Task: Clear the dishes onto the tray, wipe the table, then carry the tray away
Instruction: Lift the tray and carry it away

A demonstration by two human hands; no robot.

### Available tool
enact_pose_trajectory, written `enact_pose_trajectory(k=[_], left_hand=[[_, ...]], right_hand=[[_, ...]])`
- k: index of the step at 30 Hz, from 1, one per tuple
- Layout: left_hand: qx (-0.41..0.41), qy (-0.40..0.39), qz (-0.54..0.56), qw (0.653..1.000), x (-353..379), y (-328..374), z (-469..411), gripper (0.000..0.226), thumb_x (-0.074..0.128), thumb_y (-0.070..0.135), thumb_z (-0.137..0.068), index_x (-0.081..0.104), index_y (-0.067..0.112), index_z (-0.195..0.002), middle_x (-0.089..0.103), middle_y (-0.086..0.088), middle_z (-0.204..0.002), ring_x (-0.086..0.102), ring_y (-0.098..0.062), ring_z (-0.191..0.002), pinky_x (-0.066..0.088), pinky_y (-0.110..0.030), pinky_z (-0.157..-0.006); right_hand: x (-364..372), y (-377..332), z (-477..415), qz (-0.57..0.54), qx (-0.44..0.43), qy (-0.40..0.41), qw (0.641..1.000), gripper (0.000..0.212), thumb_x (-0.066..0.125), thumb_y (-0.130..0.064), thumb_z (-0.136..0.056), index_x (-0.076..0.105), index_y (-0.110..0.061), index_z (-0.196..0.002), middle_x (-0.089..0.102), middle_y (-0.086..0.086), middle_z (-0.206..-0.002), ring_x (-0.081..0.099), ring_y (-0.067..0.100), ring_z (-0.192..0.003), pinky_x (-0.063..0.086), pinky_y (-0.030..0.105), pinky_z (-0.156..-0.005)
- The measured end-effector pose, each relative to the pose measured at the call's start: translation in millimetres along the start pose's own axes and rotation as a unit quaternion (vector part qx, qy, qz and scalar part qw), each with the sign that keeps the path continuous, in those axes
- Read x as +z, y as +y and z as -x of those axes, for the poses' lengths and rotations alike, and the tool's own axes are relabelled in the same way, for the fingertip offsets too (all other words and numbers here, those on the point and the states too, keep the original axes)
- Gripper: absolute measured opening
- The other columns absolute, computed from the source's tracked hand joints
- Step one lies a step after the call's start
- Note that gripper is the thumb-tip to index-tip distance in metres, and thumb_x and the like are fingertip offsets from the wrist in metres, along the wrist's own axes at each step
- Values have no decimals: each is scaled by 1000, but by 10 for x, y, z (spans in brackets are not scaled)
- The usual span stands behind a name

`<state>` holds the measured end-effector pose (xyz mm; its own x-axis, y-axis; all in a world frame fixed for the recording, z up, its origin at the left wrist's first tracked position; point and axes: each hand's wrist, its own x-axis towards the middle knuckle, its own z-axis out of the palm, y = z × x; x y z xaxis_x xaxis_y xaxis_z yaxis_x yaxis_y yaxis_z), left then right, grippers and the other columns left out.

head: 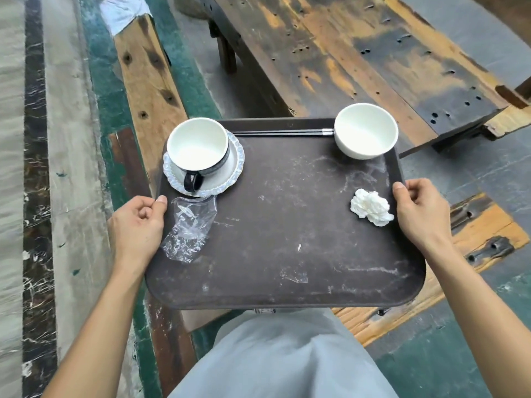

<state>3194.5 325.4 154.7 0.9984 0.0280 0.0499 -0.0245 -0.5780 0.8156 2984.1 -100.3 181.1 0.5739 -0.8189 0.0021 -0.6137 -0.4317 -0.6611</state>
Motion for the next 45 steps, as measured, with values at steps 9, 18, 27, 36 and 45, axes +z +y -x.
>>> enact_pose_trajectory(k=[9,18,27,36,45], left_hand=[[2,-3,4,1000,564,129,-907,27,63,50,-87,64,27,-74,50,9,-46,40,-5,-45,42,-24,-67],[-1,-15,-8,1000,1414,493,-1889,26,63,50,-88,64,27,-77,50,7,-47,40,-11,-48,43,-29,-70],[24,-33,-17,999,2410,1112,-2775,32,66,37,-92,62,16,-69,52,6,-51,42,-2,-46,34,-9,-56],[60,-107,0,993,3238,1701,-3750,30,66,31,-94,62,14,-70,47,5,-48,39,-2,-45,33,-10,-53],[136,-202,-20,970,4193,2076,-5073,32,61,50,-89,61,24,-70,58,14,-55,49,-2,-50,36,-9,-57]], right_hand=[[299,-284,-891,11,5,9,1000,23,52,-43,-96,57,-21,-93,59,-13,-73,53,20,-76,33,32,-72],[580,-438,-2091,8,22,4,1000,22,52,-42,-98,57,-20,-93,61,-9,-72,55,11,-69,35,34,-69],[731,-448,-3379,14,40,29,999,21,51,-43,-97,54,-25,-87,59,-9,-71,52,2,-68,35,35,-67],[780,-428,-4058,-8,105,75,992,20,50,-47,-95,56,-29,-90,62,-13,-75,55,-1,-70,37,29,-60],[1096,-587,-4306,-14,203,175,963,14,53,-41,-97,56,-28,-90,60,-12,-72,55,1,-69,35,31,-68]])
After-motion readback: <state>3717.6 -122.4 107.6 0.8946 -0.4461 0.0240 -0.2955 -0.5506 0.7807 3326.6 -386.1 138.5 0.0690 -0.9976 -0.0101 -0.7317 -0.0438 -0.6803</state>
